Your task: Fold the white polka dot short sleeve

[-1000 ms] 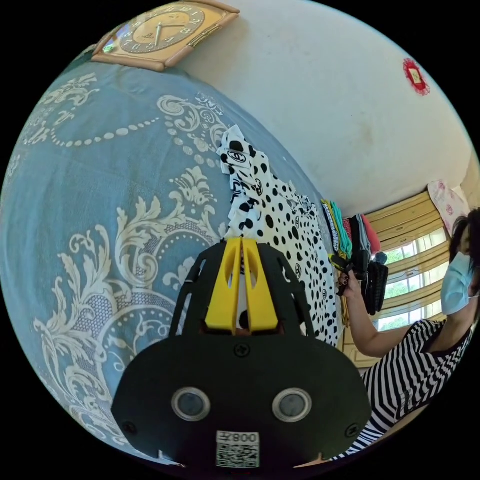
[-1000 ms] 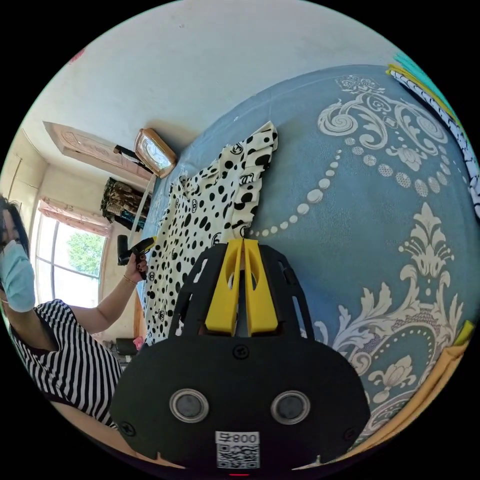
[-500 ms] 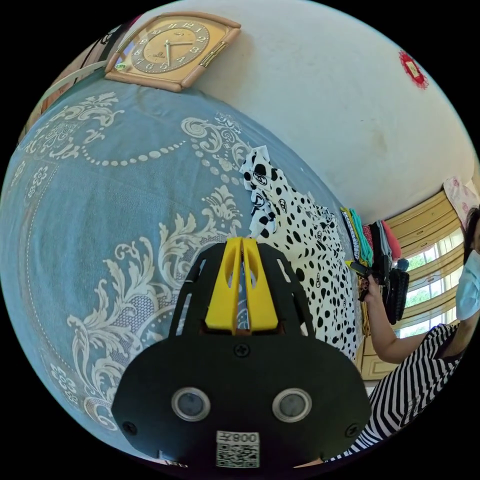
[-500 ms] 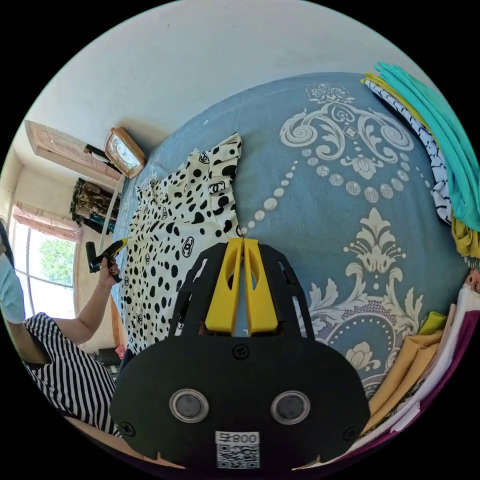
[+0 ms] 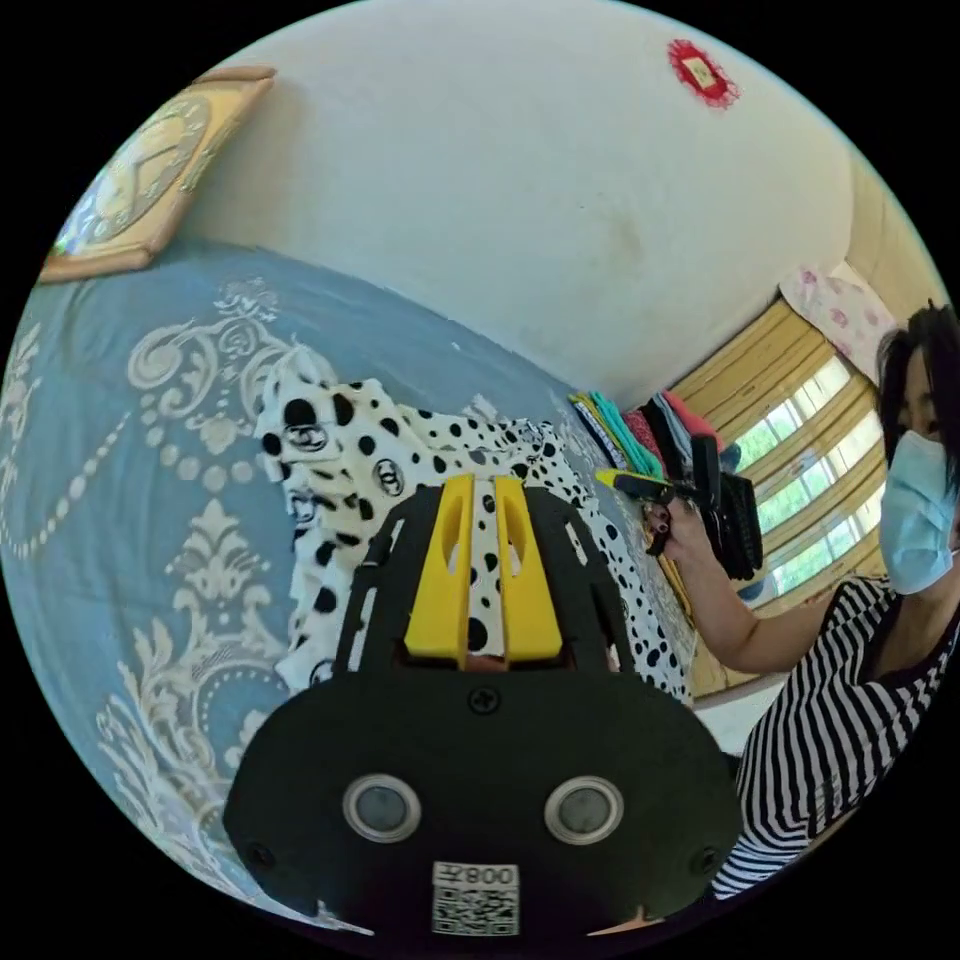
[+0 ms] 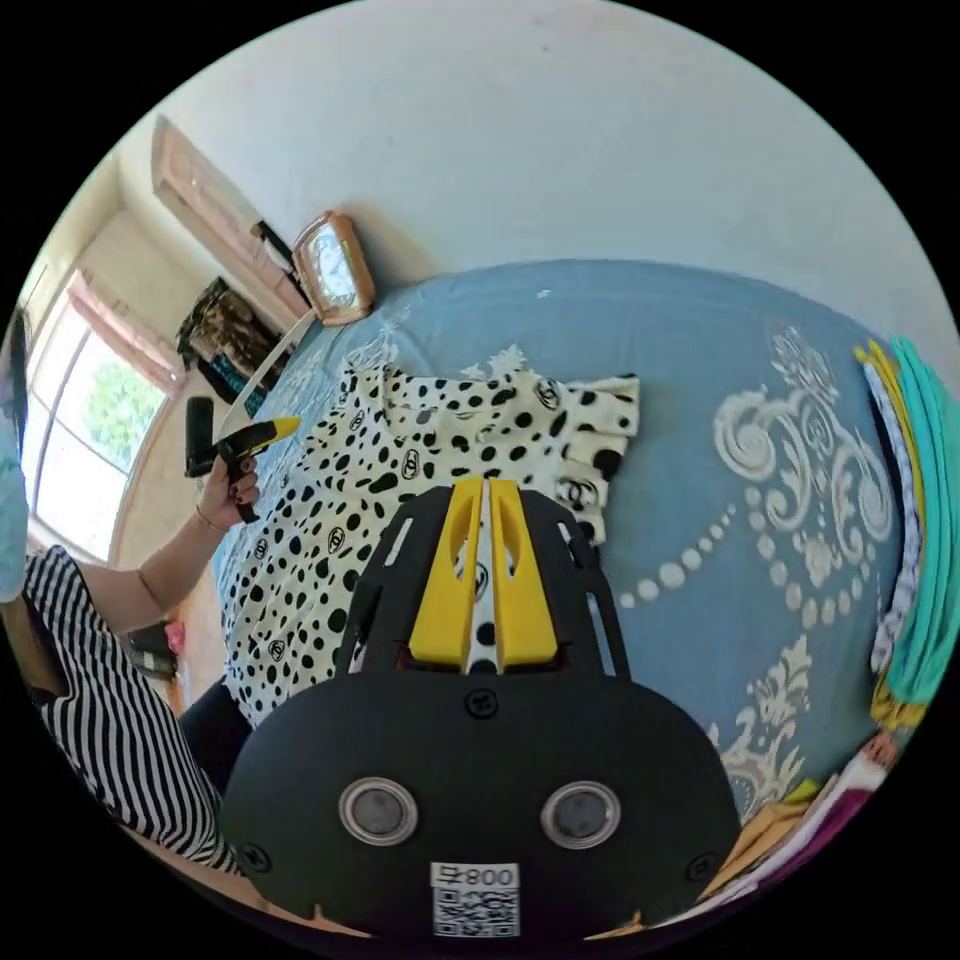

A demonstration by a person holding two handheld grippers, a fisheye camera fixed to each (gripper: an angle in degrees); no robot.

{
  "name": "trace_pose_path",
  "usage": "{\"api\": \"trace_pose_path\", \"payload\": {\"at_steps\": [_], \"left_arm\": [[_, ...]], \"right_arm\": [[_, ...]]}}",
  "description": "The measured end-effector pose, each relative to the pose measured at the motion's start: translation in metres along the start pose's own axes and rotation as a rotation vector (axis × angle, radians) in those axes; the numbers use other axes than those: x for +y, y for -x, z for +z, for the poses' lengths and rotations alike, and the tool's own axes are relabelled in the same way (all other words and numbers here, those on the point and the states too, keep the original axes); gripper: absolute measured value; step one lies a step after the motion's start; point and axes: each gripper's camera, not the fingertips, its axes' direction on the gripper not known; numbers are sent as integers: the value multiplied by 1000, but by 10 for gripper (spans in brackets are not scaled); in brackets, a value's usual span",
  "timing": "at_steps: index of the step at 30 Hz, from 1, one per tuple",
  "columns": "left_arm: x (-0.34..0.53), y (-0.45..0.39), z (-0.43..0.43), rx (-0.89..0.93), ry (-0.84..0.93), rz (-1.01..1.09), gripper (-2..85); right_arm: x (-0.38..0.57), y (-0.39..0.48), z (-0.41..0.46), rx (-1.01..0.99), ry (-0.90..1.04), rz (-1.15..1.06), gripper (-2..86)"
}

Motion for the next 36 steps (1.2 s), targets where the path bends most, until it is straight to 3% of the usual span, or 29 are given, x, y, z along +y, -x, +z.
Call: {"api": "trace_pose_path", "payload": {"at_steps": [5, 10, 13, 25, 29, 36], "left_arm": [[-35, -51, 109, -100, 286, 389, 73], [-41, -76, 184, -173, 493, 594, 71], [-42, -81, 206, -216, 513, 616, 35], [-61, -55, 257, 78, 496, 434, 23], [-66, -50, 273, 64, 478, 446, 57], [-69, -68, 319, -53, 526, 624, 82]], "right_arm": [[-48, 42, 50, -12, 144, -239, 48], [-68, 67, 74, -2, 208, -369, 61], [-75, 84, 83, 24, 220, -439, 66], [-120, 155, 131, 190, 333, -745, 66], [-138, 167, 143, 172, 406, -799, 18], [-180, 174, 142, 21, 550, -793, 12]]}}
